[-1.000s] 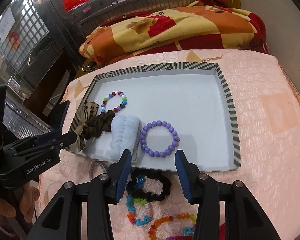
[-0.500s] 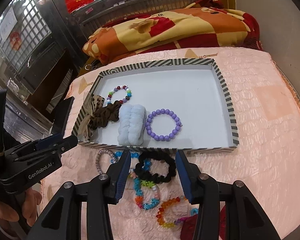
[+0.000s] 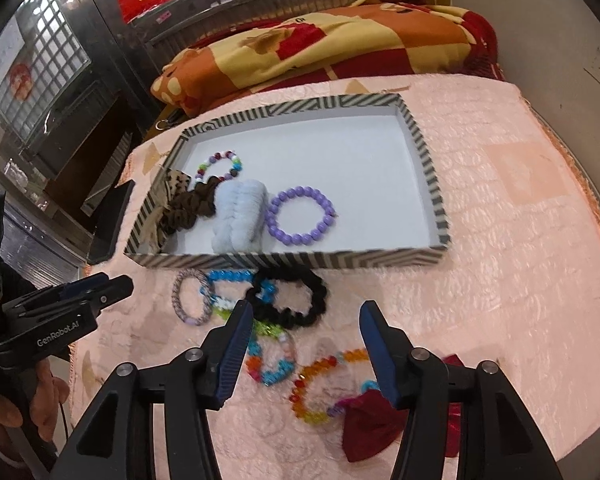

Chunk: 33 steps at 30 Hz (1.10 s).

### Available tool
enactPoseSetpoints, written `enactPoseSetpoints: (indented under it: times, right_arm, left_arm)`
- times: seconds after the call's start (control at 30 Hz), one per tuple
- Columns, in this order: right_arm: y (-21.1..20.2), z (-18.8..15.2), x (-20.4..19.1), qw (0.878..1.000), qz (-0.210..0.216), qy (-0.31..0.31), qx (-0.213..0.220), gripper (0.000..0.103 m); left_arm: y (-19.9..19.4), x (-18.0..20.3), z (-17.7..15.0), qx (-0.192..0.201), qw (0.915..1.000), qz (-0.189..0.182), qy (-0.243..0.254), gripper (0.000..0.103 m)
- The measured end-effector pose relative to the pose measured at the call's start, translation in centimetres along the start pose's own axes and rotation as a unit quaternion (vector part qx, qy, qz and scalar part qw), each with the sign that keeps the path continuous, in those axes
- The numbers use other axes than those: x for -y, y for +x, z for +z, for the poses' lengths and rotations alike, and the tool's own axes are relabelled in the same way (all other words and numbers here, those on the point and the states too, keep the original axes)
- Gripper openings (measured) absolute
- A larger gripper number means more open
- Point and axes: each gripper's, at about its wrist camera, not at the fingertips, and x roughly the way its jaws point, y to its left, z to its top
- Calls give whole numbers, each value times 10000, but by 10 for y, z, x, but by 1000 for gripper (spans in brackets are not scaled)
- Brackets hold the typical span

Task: Organize jewelry
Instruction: 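Withdraw both tools from the box back over the remaining jewelry, then move the right tool onto the black scrunchie while the left approaches the grey braided bracelet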

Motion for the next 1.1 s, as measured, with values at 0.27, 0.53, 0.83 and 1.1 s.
enactPoseSetpoints:
  times: [0.27,0.53,0.83,1.1]
  right_arm:
    - [18,-9,5,9997,-27,-112,-207,53]
    - [45,2,2,9991,-103,-287,-281,49]
    - [73,10,2,9983,-119,-388,-417,31]
    - [70,11,11,9976,-228,-488,-426,11]
  left_arm:
    - [17,-6,-13,-311,9995,14,-63,42]
    - [21,-9,-13,-380,9991,14,-172,42]
    - [26,-14,-10,-467,9984,107,-299,42]
    - [33,-11,-7,-574,9978,90,-323,42]
